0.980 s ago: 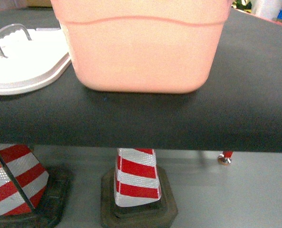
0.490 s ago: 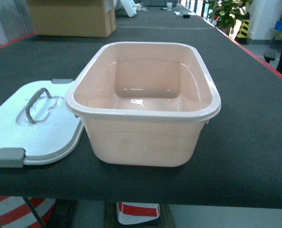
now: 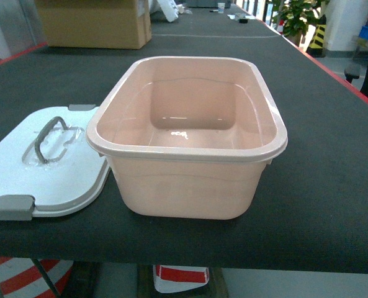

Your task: Pick capacitor and pack into box

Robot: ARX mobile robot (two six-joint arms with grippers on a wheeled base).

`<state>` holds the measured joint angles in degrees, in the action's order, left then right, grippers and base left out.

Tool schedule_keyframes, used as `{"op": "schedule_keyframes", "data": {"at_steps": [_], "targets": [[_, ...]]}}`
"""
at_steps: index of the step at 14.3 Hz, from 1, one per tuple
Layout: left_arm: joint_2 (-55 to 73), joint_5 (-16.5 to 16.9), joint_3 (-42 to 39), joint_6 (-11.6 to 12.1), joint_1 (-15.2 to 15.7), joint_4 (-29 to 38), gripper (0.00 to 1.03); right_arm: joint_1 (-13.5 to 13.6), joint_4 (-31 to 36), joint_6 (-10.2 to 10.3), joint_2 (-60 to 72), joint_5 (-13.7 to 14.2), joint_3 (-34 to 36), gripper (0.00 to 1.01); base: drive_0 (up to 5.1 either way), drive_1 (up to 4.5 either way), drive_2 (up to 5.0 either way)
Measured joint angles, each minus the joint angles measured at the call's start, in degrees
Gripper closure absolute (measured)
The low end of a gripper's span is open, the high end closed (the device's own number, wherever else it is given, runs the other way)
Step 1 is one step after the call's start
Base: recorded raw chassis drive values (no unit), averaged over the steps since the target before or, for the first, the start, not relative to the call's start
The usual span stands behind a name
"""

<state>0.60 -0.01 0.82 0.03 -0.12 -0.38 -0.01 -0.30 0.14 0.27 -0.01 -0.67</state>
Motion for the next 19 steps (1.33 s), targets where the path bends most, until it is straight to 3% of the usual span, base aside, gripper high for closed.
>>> {"op": "schedule_keyframes", "data": {"at_steps": [19], "targets": [[0.0,0.0,0.0,0.0,0.0,0.0,0.61,0.0,0.0,0.0,0.0,0.0,0.0,0.03,0.0,0.00,0.0]]}}
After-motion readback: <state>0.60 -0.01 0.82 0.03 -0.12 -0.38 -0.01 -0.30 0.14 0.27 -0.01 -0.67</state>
